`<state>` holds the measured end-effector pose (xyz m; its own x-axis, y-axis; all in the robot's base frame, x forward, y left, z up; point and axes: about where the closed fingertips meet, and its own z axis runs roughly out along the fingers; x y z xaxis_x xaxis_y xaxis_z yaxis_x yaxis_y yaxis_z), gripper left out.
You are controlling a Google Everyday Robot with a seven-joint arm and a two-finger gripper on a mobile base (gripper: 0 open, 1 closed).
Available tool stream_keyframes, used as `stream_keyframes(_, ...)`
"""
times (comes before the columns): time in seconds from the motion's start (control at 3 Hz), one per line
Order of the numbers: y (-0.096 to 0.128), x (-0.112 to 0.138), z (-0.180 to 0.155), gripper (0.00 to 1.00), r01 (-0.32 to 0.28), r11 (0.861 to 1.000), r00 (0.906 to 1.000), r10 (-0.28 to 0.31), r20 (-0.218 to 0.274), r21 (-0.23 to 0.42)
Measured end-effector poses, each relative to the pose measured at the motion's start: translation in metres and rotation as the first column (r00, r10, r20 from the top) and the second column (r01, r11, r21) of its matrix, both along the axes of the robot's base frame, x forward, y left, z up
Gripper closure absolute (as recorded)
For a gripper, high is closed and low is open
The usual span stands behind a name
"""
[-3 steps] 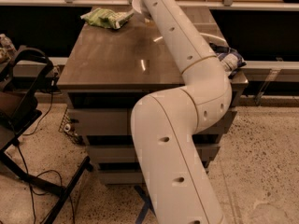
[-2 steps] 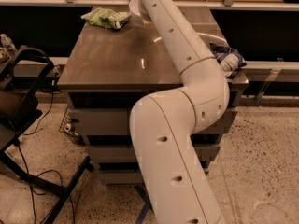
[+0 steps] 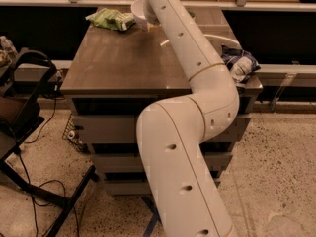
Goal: Move white bowl near green jalapeno chip bag
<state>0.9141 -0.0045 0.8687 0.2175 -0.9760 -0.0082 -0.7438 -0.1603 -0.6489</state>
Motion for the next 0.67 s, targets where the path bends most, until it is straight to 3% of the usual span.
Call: stream_keyframes(0.67, 0.0028, 0.0016, -0.0097, 0.51, -0.003, 1.0, 0.9999, 0.003, -0.011, -0.004)
